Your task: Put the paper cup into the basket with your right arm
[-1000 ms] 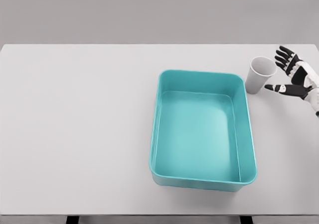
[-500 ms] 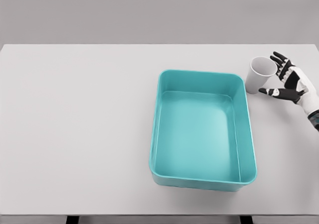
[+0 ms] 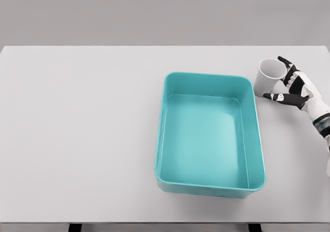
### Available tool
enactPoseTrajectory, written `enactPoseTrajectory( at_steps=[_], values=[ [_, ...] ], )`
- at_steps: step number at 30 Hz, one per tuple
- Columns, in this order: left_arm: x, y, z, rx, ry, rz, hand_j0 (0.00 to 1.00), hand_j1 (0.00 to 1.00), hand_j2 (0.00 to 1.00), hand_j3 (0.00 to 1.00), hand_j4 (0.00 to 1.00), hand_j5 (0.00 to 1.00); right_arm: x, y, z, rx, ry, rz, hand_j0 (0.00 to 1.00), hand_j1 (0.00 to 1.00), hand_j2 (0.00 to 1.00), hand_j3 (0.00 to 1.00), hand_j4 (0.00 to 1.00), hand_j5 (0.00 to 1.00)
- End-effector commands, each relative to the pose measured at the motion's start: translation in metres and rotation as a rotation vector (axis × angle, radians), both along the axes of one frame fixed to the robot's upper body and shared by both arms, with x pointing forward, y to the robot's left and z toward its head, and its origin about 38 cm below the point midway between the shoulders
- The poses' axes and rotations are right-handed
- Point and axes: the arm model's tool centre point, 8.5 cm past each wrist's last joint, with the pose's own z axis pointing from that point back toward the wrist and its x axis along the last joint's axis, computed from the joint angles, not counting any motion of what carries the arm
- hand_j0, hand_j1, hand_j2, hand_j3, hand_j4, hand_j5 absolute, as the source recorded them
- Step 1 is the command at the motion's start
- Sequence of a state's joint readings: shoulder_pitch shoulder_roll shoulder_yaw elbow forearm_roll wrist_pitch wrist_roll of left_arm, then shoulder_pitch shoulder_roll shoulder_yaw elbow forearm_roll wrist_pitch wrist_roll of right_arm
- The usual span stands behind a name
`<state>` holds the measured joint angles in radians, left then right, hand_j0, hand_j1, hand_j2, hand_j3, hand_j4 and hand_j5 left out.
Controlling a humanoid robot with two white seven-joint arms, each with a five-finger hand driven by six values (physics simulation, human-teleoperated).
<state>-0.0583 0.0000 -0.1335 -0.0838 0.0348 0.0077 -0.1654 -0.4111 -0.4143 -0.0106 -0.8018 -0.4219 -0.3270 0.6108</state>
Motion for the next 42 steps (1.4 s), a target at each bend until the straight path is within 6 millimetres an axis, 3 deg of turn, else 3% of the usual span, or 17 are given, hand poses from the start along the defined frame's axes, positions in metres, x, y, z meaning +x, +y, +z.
enactPoseTrajectory(
  at_steps=[1, 38, 40, 42],
  values=[
    [-0.001, 0.000, 0.000, 0.000, 0.002, 0.001, 1.00, 1.00, 1.00, 1.00, 1.00, 1.00, -0.002, -0.004, -0.006, 0.013, 0.018, -0.014, 1.00, 1.00, 1.00, 1.00, 1.00, 1.00],
    [0.000, 0.000, 0.000, 0.000, -0.001, 0.000, 1.00, 1.00, 1.00, 1.00, 1.00, 1.00, 0.010, 0.013, -0.010, 0.044, 0.024, -0.005, 1.00, 1.00, 1.00, 1.00, 1.00, 1.00],
    [-0.001, 0.000, 0.000, 0.000, 0.001, 0.001, 1.00, 1.00, 1.00, 1.00, 1.00, 1.00, 0.010, 0.013, -0.010, 0.044, 0.024, -0.005, 0.99, 0.99, 0.99, 0.99, 0.99, 0.99],
    [0.000, 0.000, 0.000, 0.000, -0.001, 0.000, 1.00, 1.00, 1.00, 1.00, 1.00, 1.00, 0.010, 0.013, -0.010, 0.044, 0.024, -0.005, 0.88, 0.88, 0.88, 0.88, 0.88, 0.88]
  ],
)
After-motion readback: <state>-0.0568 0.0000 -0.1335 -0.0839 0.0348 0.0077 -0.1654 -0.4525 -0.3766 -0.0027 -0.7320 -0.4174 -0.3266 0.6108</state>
